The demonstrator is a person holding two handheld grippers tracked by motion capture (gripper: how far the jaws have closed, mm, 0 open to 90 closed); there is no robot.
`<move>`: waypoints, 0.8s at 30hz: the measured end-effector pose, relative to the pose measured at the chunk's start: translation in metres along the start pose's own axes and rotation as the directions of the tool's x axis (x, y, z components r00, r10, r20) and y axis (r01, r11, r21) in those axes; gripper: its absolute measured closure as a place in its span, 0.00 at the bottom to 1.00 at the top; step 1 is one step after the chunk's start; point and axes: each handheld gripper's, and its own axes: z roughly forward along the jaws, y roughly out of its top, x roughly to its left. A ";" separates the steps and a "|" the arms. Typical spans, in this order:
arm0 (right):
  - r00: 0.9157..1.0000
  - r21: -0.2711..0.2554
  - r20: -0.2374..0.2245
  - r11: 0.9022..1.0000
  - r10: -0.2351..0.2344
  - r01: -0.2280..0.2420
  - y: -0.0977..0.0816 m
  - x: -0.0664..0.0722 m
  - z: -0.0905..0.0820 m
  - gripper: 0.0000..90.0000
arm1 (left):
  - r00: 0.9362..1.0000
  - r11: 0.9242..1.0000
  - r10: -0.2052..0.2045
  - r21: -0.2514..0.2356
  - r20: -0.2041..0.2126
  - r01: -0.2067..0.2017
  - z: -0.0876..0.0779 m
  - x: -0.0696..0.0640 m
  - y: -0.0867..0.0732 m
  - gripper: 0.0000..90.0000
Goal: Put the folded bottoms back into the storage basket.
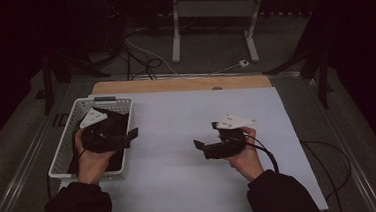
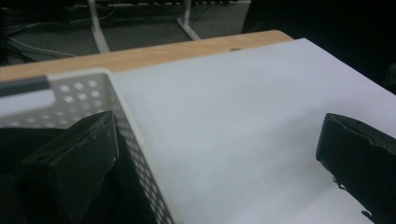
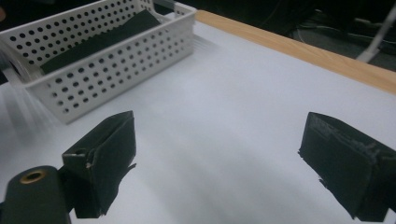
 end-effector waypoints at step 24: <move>0.983 -0.151 0.137 0.983 0.124 -0.103 -0.079 -0.055 -0.101 0.12 | 0.998 0.998 0.055 -0.032 0.018 -0.054 -0.006 -0.014 -0.046 0.00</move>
